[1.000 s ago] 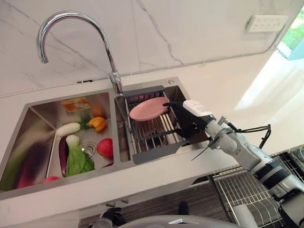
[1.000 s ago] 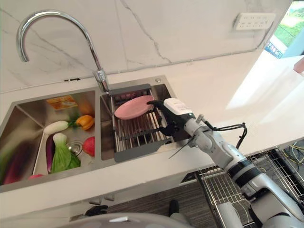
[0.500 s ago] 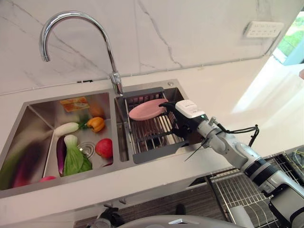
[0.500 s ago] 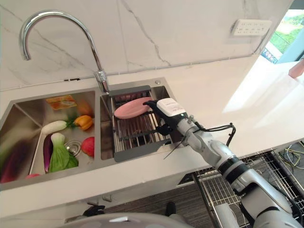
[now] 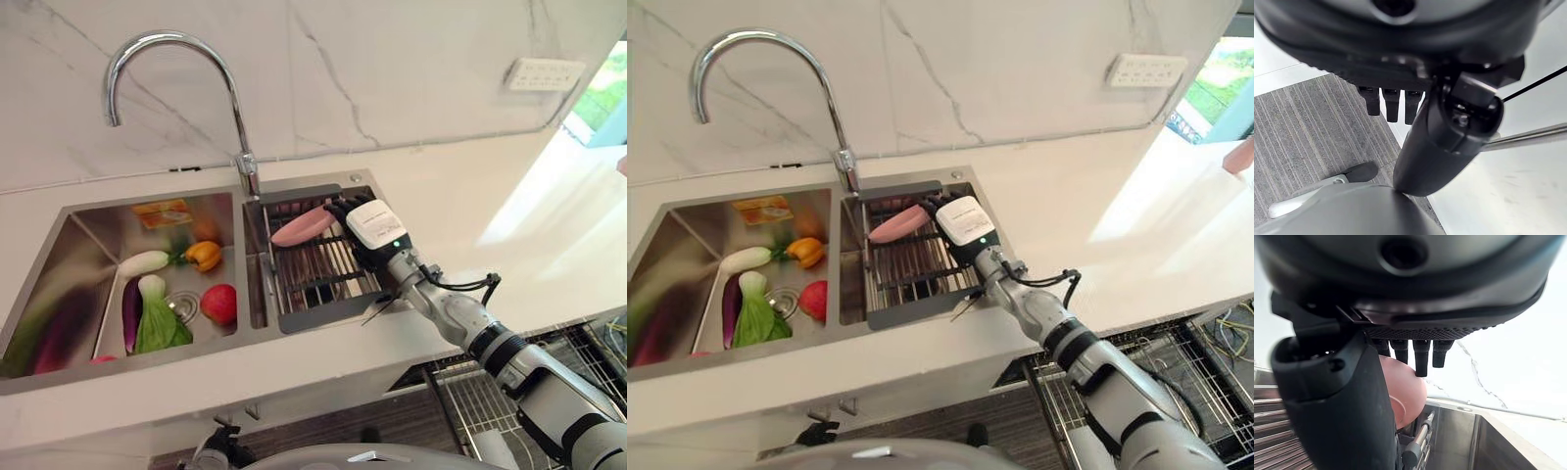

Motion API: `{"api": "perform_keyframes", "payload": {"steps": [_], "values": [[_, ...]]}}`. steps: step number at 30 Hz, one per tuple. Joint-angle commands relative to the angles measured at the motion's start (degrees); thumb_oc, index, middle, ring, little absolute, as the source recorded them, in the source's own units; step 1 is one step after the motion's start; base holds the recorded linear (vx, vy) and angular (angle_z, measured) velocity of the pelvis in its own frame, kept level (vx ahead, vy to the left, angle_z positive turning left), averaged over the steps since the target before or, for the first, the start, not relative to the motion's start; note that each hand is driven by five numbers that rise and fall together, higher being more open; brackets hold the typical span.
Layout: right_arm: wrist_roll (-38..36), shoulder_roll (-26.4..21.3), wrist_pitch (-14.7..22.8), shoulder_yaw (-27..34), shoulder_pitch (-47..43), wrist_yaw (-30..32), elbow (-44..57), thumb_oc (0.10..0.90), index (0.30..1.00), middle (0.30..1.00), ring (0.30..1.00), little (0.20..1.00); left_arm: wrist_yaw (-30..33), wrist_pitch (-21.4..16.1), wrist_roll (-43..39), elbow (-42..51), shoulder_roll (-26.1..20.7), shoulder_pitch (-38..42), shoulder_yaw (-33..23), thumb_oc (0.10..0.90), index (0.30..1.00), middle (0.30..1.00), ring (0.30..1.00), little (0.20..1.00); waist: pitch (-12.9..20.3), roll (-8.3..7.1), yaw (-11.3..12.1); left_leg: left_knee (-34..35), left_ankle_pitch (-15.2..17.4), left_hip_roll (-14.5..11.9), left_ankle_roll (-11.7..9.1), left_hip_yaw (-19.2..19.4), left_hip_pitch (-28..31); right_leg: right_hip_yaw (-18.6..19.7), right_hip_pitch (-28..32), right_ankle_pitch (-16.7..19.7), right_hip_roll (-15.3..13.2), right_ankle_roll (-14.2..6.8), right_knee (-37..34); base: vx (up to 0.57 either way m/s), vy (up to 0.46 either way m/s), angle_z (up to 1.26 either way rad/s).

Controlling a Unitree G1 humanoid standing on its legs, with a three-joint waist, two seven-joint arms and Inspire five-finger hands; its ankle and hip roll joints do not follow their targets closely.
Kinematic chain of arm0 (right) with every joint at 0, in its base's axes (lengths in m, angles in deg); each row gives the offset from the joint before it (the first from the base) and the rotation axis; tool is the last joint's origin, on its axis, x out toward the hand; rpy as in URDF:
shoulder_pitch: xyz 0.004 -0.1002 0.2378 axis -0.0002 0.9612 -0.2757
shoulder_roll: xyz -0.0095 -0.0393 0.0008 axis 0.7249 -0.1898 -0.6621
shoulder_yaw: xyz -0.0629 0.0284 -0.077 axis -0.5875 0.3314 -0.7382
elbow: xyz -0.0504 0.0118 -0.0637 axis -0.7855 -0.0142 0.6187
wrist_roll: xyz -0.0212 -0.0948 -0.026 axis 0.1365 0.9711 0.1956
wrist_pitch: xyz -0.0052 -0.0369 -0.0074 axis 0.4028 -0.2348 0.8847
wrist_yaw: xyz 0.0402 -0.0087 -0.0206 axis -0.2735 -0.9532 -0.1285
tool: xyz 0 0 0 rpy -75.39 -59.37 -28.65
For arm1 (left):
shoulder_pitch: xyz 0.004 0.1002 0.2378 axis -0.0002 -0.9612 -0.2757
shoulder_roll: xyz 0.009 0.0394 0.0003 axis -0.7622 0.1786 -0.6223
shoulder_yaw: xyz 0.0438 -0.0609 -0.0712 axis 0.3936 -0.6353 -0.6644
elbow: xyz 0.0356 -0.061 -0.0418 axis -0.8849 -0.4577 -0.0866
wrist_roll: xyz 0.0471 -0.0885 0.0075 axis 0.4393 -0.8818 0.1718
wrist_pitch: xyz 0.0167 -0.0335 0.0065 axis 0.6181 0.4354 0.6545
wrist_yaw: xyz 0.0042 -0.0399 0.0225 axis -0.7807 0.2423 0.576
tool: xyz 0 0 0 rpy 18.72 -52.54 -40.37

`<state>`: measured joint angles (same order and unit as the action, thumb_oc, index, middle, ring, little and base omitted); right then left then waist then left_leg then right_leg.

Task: Place the dishes in the dishwasher.

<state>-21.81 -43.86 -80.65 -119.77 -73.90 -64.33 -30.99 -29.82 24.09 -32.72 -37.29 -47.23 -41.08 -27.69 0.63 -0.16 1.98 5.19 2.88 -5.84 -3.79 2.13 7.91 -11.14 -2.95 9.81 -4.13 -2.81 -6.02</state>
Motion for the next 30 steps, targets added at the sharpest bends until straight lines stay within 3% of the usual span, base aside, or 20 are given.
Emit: {"api": "perform_keyframes", "payload": {"steps": [1,2,3,10,19,30], "values": [[5.7,0.0,-0.6,-1.2,-8.9,2.4,-2.9,0.587,0.580,0.580,0.580,0.580,-0.5,-1.3,-0.4,-3.8,1.4,3.5,2.7,0.800,0.900,0.900,0.900,0.900,-0.8,-4.80,2.8,-0.2,1.8,1.6,0.1,-3.8,-2.1,0.9,8.6,-11.3,-6.0,-5.4,1.0,0.00,0.000,0.00],[5.6,-0.4,-0.7,-0.9,-8.5,2.6,-2.5,0.450,0.375,0.375,0.375,0.375,-0.7,-1.4,-0.3,-3.7,1.2,3.2,2.7,0.800,0.900,0.900,0.900,0.900,-0.7,-4.71,2.9,-0.2,1.8,1.6,0.1,-3.8,-2.1,0.9,8.6,-11.3,-6.0,-5.4,1.0,0.00,0.000,0.00],[5.0,-1.0,-0.7,0.2,-7.5,3.1,-2.1,0.400,0.300,0.300,0.300,0.300,-0.8,-1.6,0.1,-3.7,0.8,2.7,2.5,0.800,0.900,0.900,0.900,0.900,-0.8,-4.50,2.7,-0.2,1.9,1.7,0.2,-3.8,-2.0,0.9,8.6,-11.2,-6.1,-5.5,1.0,0.00,0.000,0.00],[2.8,-0.8,-0.9,2.5,-5.9,4.3,-1.2,0.400,0.300,0.300,0.300,0.300,-1.0,-1.9,0.2,-3.1,0.6,2.1,2.6,0.800,0.900,0.900,0.900,0.900,-1.1,-3.85,2.6,-0.2,2.0,1.9,0.3,-3.8,-1.9,0.8,8.5,-11.2,-6.2,-5.5,1.0,0.00,0.000,0.00],[-7.6,5.0,-0.6,9.2,-2.6,7.6,1.3,0.400,0.300,0.300,0.300,0.300,0.0,-1.9,-1.2,-1.2,1.3,1.7,4.1,0.800,0.900,0.900,0.900,0.900,-1.6,-2.46,2.0,-0.2,2.0,2.2,0.7,-3.5,-1.7,1.5,8.3,-11.0,-6.4,-5.4,1.0,0.00,0.000,0.00],[-13.1,5.2,1.5,13.8,-1.0,10.4,10.7,0.400,0.300,0.300,0.300,0.300,1.1,-1.9,-1.3,-0.1,1.9,1.3,4.8,0.800,0.900,0.900,0.900,0.900,-2.0,-1.84,1.4,-0.2,2.4,2.3,0.9,-3.3,-1.0,2.1,8.6,-11.2,-6.2,-5.2,1.0,0.00,0.000,0.00]]}}
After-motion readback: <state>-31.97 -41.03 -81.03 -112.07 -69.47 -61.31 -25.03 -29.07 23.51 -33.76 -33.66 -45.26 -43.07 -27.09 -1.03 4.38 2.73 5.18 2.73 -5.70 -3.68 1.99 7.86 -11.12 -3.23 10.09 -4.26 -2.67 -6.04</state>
